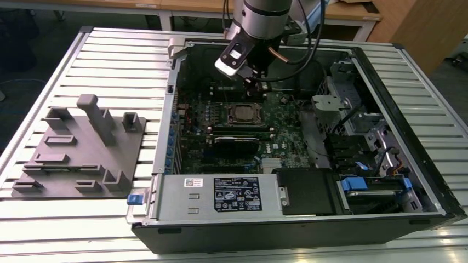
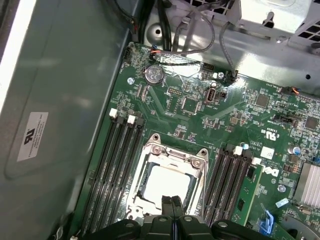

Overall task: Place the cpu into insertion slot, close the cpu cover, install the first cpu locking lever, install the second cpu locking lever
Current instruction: 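Install the first cpu locking lever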

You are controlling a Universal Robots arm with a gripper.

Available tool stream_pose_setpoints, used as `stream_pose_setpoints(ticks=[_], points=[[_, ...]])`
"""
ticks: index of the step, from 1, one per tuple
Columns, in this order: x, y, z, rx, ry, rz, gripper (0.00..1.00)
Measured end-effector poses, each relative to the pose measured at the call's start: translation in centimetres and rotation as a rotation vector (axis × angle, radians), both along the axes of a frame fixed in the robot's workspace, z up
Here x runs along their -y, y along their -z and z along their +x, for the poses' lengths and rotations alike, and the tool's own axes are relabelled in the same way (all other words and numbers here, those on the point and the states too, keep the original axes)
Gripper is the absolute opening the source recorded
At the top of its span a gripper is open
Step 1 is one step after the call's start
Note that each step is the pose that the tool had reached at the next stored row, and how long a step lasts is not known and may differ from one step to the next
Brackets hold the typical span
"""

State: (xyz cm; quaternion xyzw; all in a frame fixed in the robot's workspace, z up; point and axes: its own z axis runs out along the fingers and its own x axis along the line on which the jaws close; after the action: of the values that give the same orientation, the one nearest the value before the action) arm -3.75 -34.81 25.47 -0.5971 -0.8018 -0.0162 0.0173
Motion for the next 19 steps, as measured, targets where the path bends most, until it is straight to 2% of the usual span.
stream_pose_setpoints(ticks=[8,19], points=[[-0.04,0.01,-0.01,0.0,-0.051,0.0,0.11],[-0.09,0.07,-0.07,0.0,-0.063,0.0,0.11]])
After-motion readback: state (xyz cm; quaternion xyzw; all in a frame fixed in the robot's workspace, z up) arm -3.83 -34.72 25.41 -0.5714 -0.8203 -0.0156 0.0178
